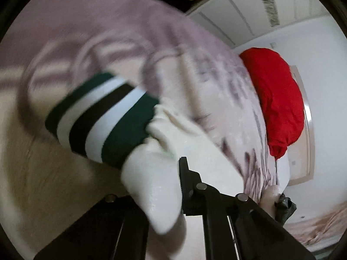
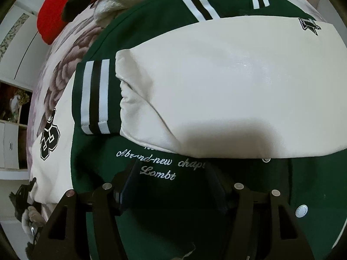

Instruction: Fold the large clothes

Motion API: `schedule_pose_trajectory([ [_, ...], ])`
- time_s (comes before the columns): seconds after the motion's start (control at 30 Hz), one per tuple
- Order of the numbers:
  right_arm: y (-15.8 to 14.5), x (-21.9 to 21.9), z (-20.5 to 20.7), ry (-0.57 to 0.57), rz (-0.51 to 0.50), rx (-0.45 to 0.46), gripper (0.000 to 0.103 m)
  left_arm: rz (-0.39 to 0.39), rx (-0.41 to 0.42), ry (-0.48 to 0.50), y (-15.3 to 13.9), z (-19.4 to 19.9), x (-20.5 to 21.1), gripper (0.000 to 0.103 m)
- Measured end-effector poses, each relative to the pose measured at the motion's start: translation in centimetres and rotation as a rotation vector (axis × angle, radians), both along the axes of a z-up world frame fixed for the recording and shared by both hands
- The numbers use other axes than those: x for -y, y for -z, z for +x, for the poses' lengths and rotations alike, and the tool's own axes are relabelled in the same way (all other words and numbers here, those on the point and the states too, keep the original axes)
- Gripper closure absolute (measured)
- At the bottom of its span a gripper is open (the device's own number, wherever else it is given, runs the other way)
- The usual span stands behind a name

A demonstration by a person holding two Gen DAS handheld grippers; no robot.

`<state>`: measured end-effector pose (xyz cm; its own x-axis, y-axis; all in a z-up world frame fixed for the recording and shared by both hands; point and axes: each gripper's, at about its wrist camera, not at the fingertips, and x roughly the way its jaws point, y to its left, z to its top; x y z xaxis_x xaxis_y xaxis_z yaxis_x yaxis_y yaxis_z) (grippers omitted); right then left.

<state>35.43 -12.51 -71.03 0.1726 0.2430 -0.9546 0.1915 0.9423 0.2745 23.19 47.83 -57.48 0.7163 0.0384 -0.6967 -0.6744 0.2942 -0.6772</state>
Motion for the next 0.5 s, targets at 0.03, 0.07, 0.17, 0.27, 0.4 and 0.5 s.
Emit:
schedule_pose_trajectory([
  [0.03, -0.2, 0.2, -0.2, 0.008, -0.003, 0.001, 0.039, 0.030, 0.012, 0.008, -1.1, 0.8, -0.3, 0.101],
  [0.07, -0.4, 0.6, -0.4, 0.019, -0.012, 0.006, 0.039, 0.048, 0.021, 0.013, -1.8, 1.3, -0.6, 0.101],
  [0.17, -1.2, 1.1, -0.2, 0.053, -0.063, 0.009, 0.039, 0.102, 0.061, 0.041, -4.5, 3.0, -1.1, 0.101],
  [0.27, -1.9, 0.5, 0.3, 0.040, -0.213, -0.020, 0.039, 0.182, 0.079, 0.098, -7.5, 6.0, -0.3, 0.101],
  [0.4, -2.6, -0.5, 1.3, 0.000, -0.482, -0.058, 0.033, 0.319, 0.090, 0.193, -12.4, 9.0, 3.5, 0.101],
  [0.5, -3.1, -0.3, 2.2, -0.011, -0.550, -0.052, 0.026, 0.413, 0.103, 0.273, -15.6, 10.2, 7.8, 0.101],
])
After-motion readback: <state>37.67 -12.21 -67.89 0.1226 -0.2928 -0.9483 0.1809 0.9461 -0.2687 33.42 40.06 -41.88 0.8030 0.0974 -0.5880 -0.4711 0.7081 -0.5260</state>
